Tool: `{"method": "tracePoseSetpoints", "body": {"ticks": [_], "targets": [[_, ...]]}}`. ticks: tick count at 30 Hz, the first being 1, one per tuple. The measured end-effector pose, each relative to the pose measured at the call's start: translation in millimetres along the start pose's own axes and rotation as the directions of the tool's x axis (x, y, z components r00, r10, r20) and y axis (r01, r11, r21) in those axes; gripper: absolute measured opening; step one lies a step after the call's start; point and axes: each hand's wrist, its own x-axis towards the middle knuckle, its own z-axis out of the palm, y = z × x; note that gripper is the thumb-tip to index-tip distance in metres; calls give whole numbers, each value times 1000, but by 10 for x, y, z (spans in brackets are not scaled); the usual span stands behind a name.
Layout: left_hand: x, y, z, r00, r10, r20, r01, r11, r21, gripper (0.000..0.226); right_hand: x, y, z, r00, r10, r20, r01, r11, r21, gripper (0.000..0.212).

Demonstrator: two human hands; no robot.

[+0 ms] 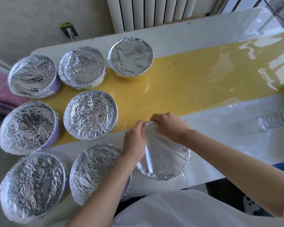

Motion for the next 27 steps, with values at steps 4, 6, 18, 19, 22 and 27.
{"method": "tracePoseSetpoints", "body": {"ticks": [4, 6, 18, 19, 22, 27], "targets": [[11, -15, -9, 998, -46, 31, 49, 995, -89, 19, -30, -3, 4, 1000, -7, -20, 6, 998, -66, 31], [27, -30, -22, 995, -70, 69, 77, 992, -103, 17, -72, 9, 30, 999, 1, -37, -4, 996, -86, 31], [-52, 38, -58, 991, -125, 58, 125, 992, -4, 19, 52, -141, -48, 983, 44, 180, -47, 999, 10, 19], [-50, 41, -55, 991, -123, 52, 122, 992, 5, 20, 60, -139, -48, 980, 54, 192, -58, 998, 14, 18], [-77, 60, -40, 994, -99, 49, 99, 995, 16, 21, 34, -98, -18, 978, 70, 199, -72, 997, 5, 15], [-57, 92, -34, 998, -53, 43, 50, 997, 59, 21, -2, -49, -42, 989, 27, 148, -36, 998, 53, 25]]}}
